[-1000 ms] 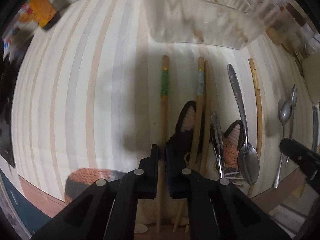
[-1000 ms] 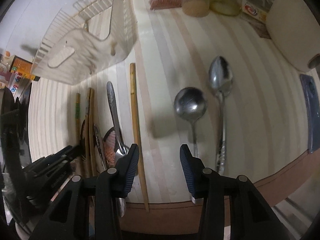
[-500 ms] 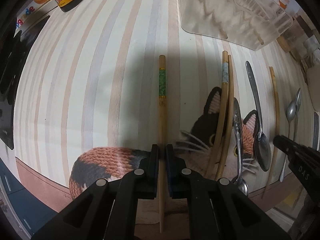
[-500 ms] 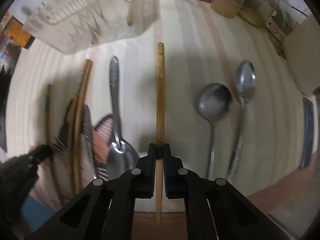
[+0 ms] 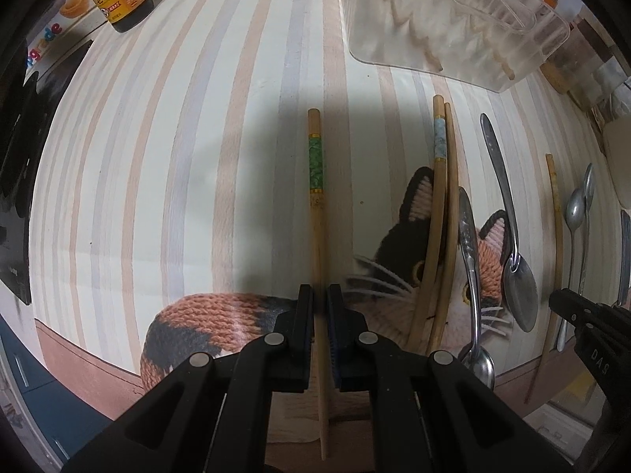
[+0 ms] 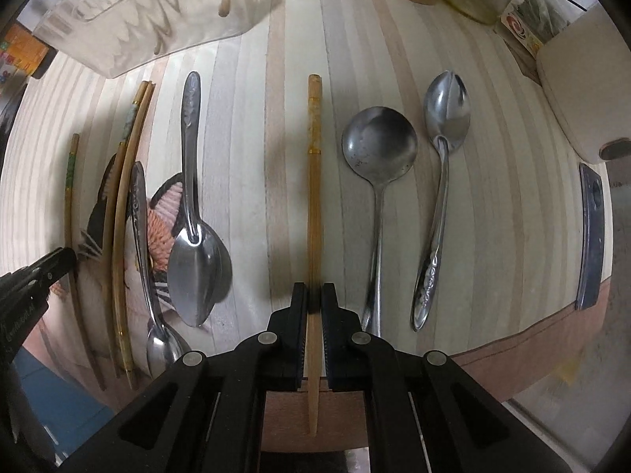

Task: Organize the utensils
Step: 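Carry both held chopsticks to the drainer basket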

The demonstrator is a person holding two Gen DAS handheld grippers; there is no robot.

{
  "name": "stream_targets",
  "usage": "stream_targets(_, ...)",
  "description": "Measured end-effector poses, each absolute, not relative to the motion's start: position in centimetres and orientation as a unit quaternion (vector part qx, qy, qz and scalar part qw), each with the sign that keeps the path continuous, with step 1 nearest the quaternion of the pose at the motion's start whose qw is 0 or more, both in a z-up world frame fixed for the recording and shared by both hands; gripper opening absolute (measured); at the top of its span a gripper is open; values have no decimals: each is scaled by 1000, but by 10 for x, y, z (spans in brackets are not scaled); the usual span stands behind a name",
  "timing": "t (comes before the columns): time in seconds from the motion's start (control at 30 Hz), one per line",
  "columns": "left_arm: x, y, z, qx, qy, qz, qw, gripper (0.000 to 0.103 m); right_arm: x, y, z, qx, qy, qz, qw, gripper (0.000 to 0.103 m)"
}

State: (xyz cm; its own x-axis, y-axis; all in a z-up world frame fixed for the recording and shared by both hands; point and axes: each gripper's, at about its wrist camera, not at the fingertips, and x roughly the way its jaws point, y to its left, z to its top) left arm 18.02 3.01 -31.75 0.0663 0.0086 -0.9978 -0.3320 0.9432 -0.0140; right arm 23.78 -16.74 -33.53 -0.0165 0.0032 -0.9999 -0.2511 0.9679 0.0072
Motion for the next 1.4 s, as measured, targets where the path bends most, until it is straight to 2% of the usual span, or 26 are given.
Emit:
stream_targets(0.5, 169, 38, -297, -121, 661, 119, 731, 5, 234, -166, -313, -79, 693, 91, 711, 7)
stream_targets(0.87, 164, 45, -196, -112, 576, 122, 801, 5, 230, -178, -230, -32, 637, 118, 761, 7)
stream_targets(1.13, 199, 57, -106, -127, 499, 101, 851, 5, 260, -177, -153, 1, 585, 156, 796, 7)
stream_targets(1.27, 229, 61, -81, -138, 485, 84, 859, 5, 291, -172, -132, 24, 571, 175, 802, 7)
stream_targets(1.4, 268, 67, -77, -156, 495, 67, 852, 5, 329, -158, -115, 31, 558, 186, 808, 7)
